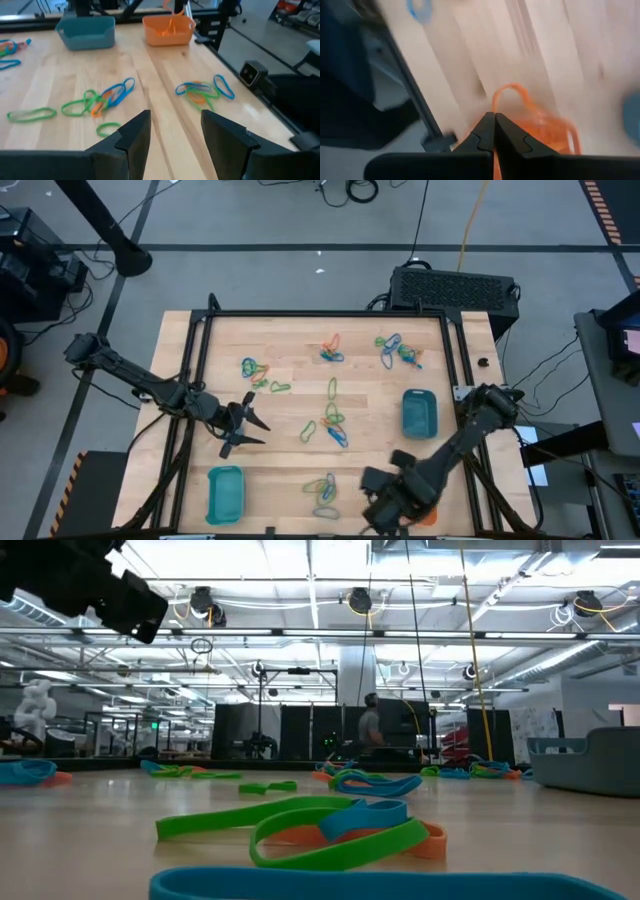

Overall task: Sort rubber bands into baskets
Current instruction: Put the orange rubberband into the orange bin

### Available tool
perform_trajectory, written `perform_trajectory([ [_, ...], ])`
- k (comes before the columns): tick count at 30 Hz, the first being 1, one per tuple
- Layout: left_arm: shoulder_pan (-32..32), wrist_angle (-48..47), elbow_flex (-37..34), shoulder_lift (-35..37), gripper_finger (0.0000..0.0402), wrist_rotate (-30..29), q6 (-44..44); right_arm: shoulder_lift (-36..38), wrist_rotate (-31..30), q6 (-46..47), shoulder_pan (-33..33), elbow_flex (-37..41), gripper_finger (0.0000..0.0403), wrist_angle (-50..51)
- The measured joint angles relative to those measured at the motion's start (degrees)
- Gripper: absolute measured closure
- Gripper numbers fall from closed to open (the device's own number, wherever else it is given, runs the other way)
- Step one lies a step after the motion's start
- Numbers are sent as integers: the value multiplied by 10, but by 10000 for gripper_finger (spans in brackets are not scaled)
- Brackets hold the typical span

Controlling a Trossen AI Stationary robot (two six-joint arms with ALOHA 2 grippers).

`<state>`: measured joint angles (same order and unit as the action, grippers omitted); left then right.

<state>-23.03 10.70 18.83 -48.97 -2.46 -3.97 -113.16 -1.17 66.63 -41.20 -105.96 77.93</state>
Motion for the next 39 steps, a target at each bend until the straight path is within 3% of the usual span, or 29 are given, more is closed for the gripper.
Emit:
perform_trajectory([
  [7, 0, 12, 0, 0, 219, 0, 9, -1, -5, 72, -70, 0, 402, 16],
  [15, 0, 10, 0, 0, 219, 1, 13, -1, -51, 130, -125, 35, 402, 20],
  [29, 0, 8, 0, 0, 219, 3, 13, -2, -47, 137, -131, 131, 402, 0],
  [39, 0, 8, 0, 0, 219, 3, 14, -2, -47, 137, -130, 137, 395, -6],
])
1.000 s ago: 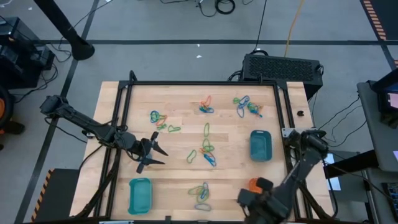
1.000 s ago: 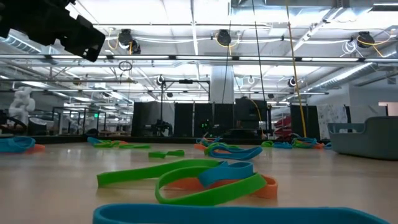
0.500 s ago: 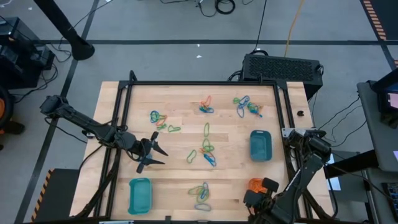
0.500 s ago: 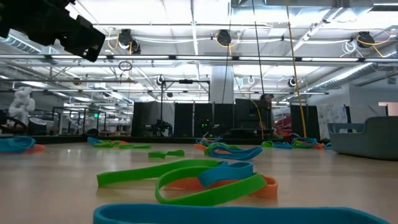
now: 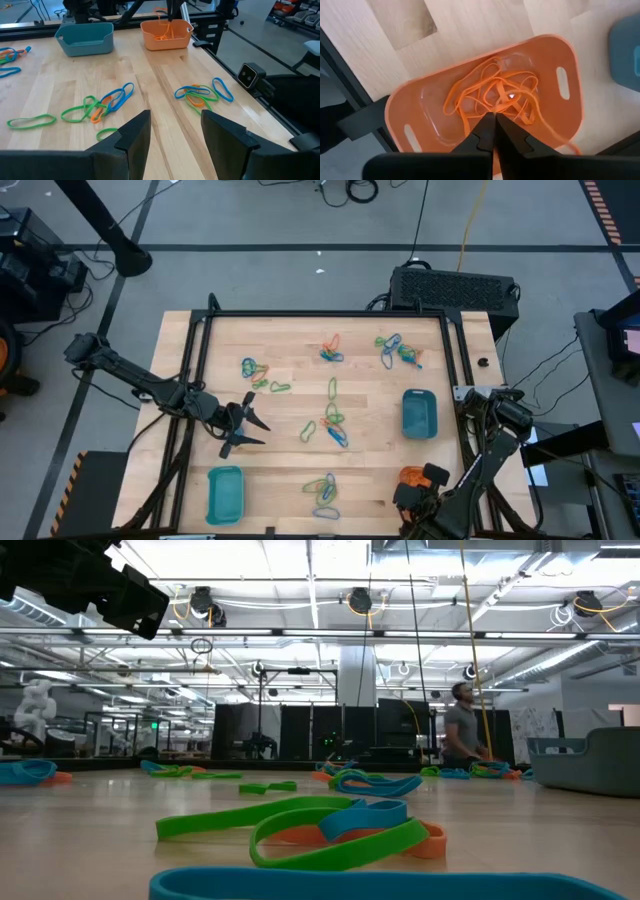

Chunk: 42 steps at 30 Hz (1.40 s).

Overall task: Sort rubber bands into baskets
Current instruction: Put the orange rubberband into the orange bin, then put the orange rubber band into the orange bin

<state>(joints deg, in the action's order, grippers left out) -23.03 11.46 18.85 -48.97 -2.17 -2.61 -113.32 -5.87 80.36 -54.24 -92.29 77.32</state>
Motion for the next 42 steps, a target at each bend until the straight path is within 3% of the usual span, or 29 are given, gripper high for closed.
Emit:
perform_trajectory([
  [15, 0, 0, 0, 0, 219, 0, 0, 0, 2, -2, 2, 0, 323, -4],
  [28, 0, 0, 0, 0, 219, 0, 0, 11, 45, -51, 68, 0, 327, -5],
  [32, 0, 2, 0, 0, 219, -1, 7, 41, 6, -60, 91, 0, 333, -8],
  [35, 7, 32, 0, 0, 219, -15, 60, 71, -53, -47, 116, 0, 341, 9],
  [42, 68, 88, 1, 0, 219, -12, 105, 143, -123, 43, 249, 1, 367, 130],
])
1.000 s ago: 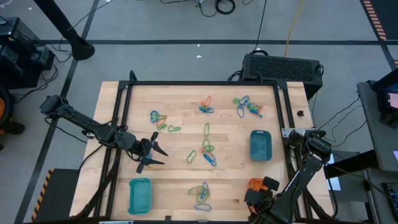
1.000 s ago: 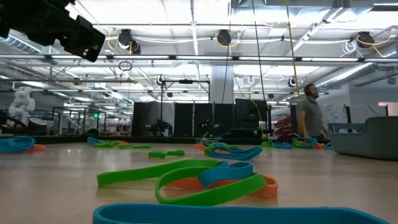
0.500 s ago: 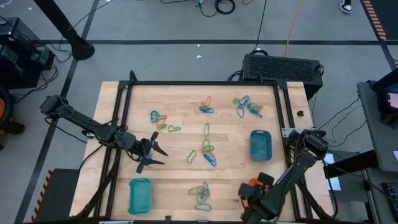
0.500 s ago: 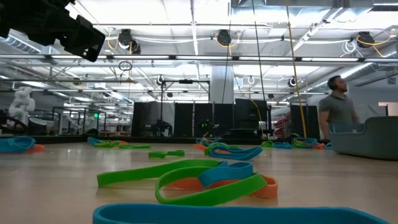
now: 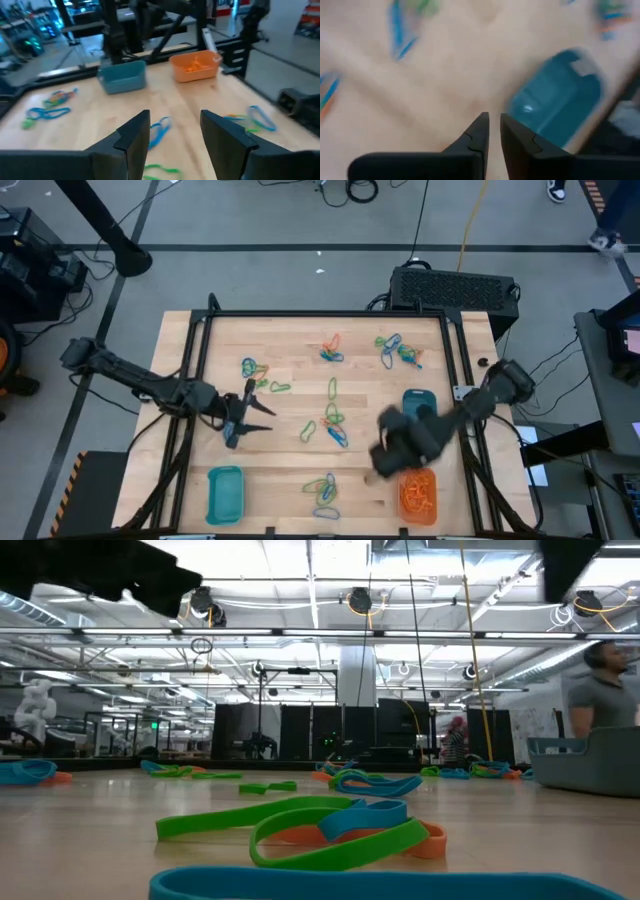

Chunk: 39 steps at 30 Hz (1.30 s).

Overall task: Sort rubber bands into baskets
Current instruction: Put the orange rubber band into the orange bin

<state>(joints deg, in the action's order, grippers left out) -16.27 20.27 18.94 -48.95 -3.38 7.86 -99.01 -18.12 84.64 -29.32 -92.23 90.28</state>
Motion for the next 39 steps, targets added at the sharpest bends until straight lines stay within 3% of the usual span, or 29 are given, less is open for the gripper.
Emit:
perform_trajectory([
  [6, 79, -1, 0, 0, 219, 9, 14, 56, -24, -78, 178, 43, 381, -12],
  [9, 104, -30, 0, -1, 219, 67, -7, 81, 13, -134, 281, 91, 383, -12],
  [12, 111, -73, 0, -1, 219, 118, -14, 110, 34, -167, 380, 157, 383, -34],
  [19, 111, -81, 0, -2, 219, 123, 18, 177, 65, -254, 564, 290, 383, -182],
  [28, 133, -68, 0, -2, 219, 127, 44, 160, 87, -347, 674, 378, 383, -318],
  [39, 141, -69, 0, -26, 219, 134, 35, 109, 91, -363, 751, 381, 382, -357],
])
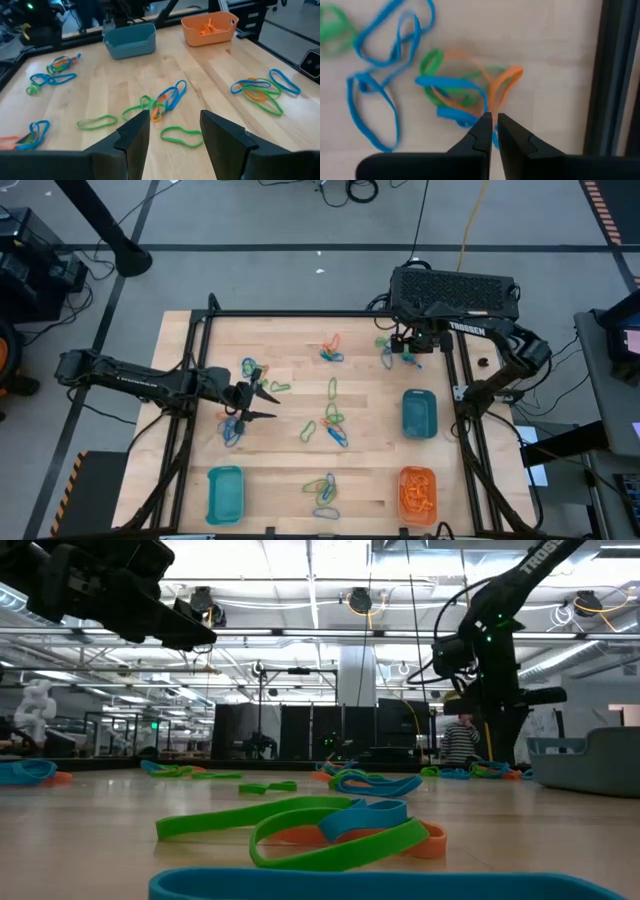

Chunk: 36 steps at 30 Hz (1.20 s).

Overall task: Sort rubber bands into baskets
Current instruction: Put the orange rubber band into the orange bin

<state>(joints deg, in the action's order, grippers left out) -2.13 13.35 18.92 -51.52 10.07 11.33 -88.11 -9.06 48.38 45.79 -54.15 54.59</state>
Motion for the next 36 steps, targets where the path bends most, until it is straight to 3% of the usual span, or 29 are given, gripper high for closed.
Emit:
perform_trajectory([
  [10, 0, 13, 0, -28, 219, 0, -1, 0, 0, -2, 19, 0, 375, -30],
  [21, 0, 13, 0, -34, 219, 0, -1, 0, -28, 40, 23, 19, 295, -34],
  [28, 0, 12, 0, -34, 219, 0, -2, 0, -21, 50, 27, 87, 291, -149],
  [36, 0, 18, 0, -34, 219, 0, 0, 0, -16, 66, 27, 117, 291, -178],
])
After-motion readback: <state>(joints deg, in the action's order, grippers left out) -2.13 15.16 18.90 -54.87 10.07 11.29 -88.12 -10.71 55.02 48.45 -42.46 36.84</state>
